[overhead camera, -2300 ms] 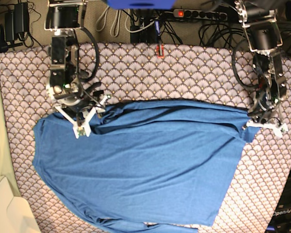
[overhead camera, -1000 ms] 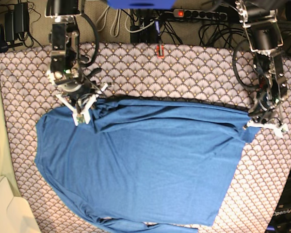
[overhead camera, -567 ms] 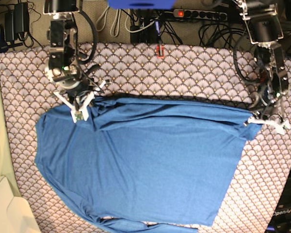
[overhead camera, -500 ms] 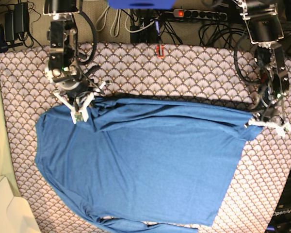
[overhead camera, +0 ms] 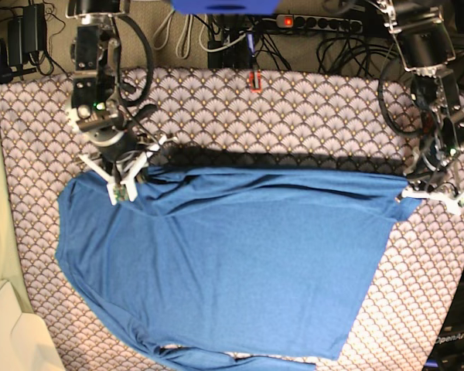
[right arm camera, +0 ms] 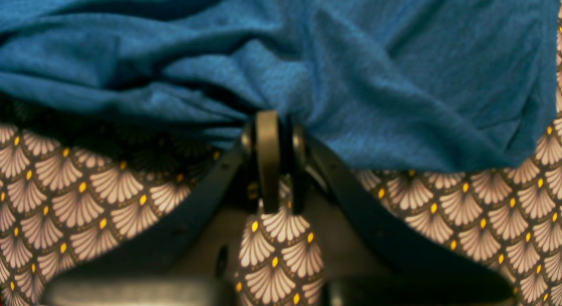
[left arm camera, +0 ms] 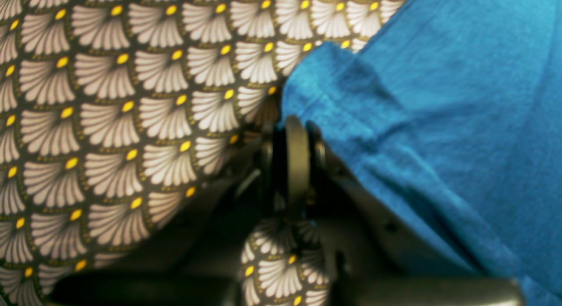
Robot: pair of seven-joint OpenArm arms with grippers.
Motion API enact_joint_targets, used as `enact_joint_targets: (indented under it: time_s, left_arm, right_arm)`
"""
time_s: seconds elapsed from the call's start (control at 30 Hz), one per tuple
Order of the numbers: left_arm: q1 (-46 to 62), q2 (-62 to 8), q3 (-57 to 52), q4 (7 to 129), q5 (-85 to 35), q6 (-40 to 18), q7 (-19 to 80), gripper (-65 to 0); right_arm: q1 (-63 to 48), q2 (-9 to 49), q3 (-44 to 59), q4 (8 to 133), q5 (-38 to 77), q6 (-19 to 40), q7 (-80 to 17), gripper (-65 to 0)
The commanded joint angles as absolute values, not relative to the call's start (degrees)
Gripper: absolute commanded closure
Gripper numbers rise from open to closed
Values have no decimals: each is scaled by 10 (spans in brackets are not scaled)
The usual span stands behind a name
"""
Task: Fold the T-shirt properly
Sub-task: 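Shift the right gripper's grasp along the folded edge, then pull the held collar edge further toward the hem with both grippers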
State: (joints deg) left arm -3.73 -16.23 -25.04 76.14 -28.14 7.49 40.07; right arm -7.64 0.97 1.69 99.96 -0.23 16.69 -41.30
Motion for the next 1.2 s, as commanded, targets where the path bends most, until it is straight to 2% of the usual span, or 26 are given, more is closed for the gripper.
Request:
enact_joint_targets:
  time_s: [0.0,0.5,0.73,1.17]
  left_arm:
    - [-53,-173,-253,771,-282,74,386,-5]
    - [-126,-167,-251,760,-276,74,391,-5]
    - [-164,-168,-196,705,-276,75,385,-5]
    - [-255,-172,-194,595,-276,75,346,-5]
  right_arm:
    - [-65,12,18,1012,-2,167,-401,0]
    - [-9,13,18,998,-2,167,-403,0]
    - [22,25,17,955,-2,167,-402,0]
    - [94,37,17,870,-3,167,-402,0]
